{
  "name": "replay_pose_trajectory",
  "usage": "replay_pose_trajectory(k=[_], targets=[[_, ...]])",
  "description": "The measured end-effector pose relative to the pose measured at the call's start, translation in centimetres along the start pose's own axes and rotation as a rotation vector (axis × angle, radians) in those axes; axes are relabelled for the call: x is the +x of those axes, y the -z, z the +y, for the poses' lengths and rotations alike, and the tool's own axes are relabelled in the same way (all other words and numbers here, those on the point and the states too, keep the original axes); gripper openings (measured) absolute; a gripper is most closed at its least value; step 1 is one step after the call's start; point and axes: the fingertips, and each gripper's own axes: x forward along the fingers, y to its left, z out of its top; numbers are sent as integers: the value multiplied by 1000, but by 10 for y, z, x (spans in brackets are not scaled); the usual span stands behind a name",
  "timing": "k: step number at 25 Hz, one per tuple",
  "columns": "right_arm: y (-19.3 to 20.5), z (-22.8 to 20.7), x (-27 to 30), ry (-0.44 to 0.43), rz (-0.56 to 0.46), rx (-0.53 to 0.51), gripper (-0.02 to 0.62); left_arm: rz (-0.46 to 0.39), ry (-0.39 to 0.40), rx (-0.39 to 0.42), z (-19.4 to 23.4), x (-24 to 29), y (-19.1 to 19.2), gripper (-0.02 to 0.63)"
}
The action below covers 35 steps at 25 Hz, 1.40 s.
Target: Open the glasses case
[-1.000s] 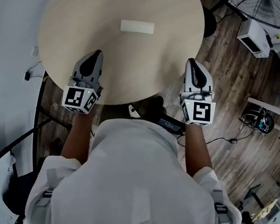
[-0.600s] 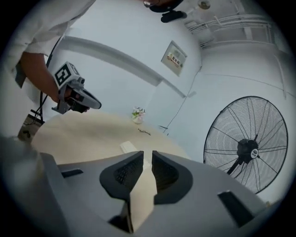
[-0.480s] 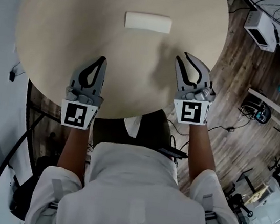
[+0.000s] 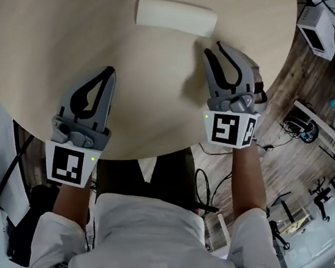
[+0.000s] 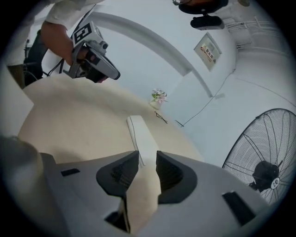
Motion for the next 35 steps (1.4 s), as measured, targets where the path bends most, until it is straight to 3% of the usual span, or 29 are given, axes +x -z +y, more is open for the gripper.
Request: replay_pose_trajectory(k=[6,13,35], targets=[[11,-1,20,-17,19,-109,110,1,1,47,3,15,1,14],[12,10,34,-27,51,-191,110,-3,18,33,1,13,7,14],[10,3,31,-52,50,-208,51,-11,91,7,-13,20,5,14]])
